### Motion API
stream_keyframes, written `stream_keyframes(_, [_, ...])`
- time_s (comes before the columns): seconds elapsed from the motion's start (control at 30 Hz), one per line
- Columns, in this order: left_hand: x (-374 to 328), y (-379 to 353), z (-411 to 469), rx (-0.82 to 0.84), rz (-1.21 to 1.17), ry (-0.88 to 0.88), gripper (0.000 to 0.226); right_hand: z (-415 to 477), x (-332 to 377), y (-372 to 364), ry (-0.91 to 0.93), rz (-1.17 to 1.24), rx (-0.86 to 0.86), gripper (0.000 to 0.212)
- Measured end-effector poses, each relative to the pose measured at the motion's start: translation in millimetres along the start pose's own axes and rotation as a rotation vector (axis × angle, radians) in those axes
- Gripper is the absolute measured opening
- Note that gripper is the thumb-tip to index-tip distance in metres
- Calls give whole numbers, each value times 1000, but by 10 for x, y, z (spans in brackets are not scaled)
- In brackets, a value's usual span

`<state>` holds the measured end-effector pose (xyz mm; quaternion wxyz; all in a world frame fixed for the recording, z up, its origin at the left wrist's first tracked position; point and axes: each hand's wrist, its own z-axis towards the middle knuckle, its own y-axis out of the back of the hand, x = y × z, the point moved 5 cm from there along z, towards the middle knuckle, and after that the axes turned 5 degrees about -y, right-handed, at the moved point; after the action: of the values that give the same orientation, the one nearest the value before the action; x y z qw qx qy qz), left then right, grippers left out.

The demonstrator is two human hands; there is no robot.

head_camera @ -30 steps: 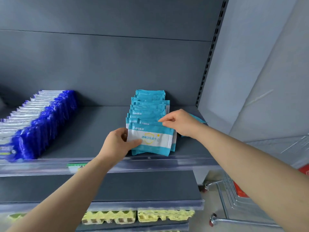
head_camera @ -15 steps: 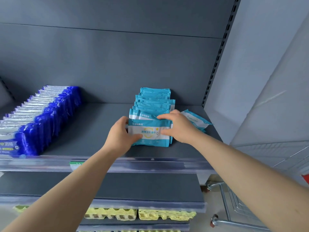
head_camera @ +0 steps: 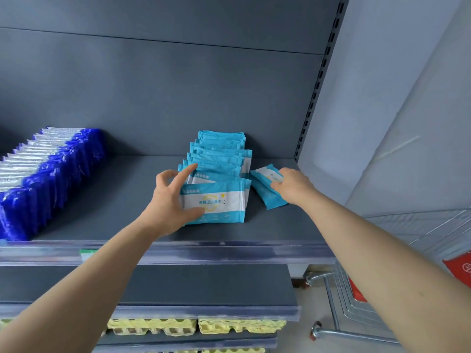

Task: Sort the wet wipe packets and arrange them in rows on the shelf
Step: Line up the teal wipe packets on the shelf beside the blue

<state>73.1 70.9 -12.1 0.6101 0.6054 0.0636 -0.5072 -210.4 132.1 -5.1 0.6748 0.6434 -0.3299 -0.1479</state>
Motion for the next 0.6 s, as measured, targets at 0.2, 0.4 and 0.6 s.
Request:
stream_keyframes(0.2, [-70, 53, 77, 1, 92, -10, 82, -17, -53, 65, -157, 363, 230, 48])
stream_keyframes(0.4, [-41, 54, 46, -69, 164, -16, 94, -59, 20, 67, -163, 375, 186, 44])
stream_keyframes(0.6, [-252, 126, -132, -348, 446, -280, 55, -199, -208, 359, -78, 739, 155, 47])
